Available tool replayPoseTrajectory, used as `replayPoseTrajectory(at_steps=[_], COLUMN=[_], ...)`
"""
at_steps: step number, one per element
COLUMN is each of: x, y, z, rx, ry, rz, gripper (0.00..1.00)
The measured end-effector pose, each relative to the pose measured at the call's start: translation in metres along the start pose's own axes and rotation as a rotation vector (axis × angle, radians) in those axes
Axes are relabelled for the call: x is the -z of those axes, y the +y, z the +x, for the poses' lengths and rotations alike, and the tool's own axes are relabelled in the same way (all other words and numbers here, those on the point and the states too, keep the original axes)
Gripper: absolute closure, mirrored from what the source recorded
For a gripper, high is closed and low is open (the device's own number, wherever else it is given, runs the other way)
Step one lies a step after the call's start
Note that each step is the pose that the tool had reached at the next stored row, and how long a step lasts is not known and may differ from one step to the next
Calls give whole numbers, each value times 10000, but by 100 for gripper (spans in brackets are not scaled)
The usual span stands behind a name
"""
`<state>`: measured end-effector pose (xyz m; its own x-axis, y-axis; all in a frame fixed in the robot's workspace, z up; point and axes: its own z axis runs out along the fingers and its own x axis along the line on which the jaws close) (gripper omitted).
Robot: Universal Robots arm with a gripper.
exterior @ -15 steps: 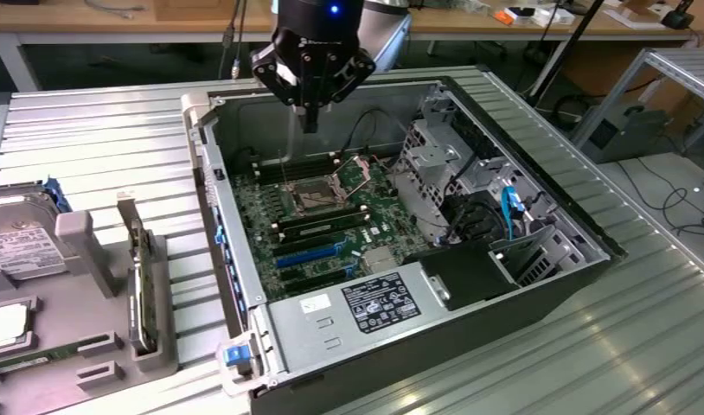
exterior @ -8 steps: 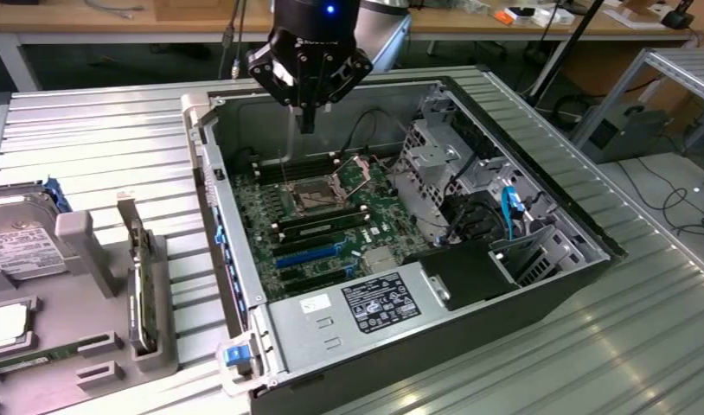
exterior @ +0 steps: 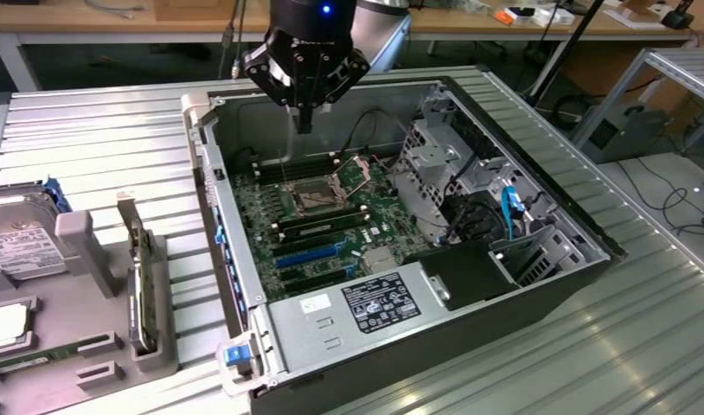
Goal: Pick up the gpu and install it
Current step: 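Reach for the gpu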
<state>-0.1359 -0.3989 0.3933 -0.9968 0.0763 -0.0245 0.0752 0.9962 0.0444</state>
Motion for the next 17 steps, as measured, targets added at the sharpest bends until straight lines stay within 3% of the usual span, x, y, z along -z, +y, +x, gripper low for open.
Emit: replayPoseTrajectory(at_steps=[17], x=[3], y=[-7], z=[96], rx=[1], ry=[0], rz=[0], gripper=[89])
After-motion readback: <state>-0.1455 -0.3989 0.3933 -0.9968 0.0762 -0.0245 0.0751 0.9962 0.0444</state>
